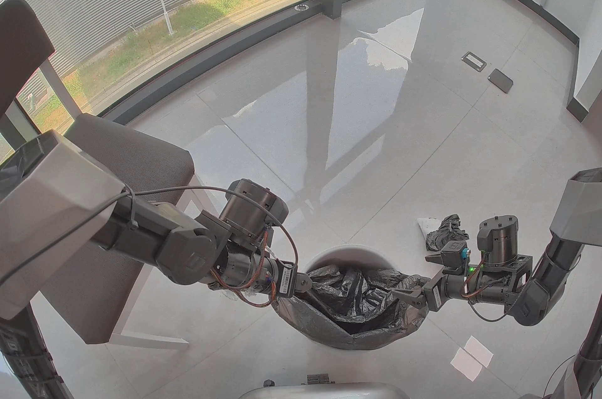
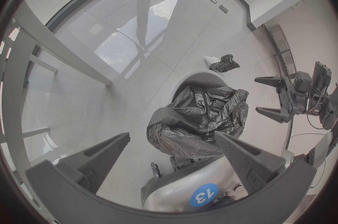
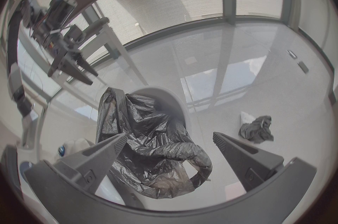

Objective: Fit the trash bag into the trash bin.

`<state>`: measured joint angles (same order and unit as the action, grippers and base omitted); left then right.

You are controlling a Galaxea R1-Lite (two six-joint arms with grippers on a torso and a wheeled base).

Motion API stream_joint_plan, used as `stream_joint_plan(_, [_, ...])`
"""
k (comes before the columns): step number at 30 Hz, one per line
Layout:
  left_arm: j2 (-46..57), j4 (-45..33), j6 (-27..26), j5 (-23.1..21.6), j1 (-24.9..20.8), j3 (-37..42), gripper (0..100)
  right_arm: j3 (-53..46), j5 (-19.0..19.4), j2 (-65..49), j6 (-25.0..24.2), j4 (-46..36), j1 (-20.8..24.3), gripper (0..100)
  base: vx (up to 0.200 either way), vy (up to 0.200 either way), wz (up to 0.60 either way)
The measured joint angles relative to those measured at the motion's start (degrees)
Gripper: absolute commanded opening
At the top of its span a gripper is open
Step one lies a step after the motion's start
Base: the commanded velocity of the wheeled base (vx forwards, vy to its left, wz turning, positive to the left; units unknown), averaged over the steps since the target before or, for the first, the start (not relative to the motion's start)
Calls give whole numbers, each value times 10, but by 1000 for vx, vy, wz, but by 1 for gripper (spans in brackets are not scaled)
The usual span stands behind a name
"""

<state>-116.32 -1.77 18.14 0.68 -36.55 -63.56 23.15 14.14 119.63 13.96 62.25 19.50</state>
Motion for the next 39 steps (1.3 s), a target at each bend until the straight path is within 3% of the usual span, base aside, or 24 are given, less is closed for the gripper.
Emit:
stream_joint_plan(10, [41,4,-5,0,-4,0,100,24,1,17,185,-13,-4,100,0,0,0])
stream_joint_plan(16, [86,5,-25,0,-6,14,100,29,2,27,255,-31,-9,100,0,0,0])
stream_joint_plan(25, [128,21,-32,0,-6,31,100,34,1,53,295,-49,-2,100,0,0,0])
stream_joint_plan(39, [154,30,-31,0,-1,32,100,80,1,109,306,-50,-8,100,0,0,0])
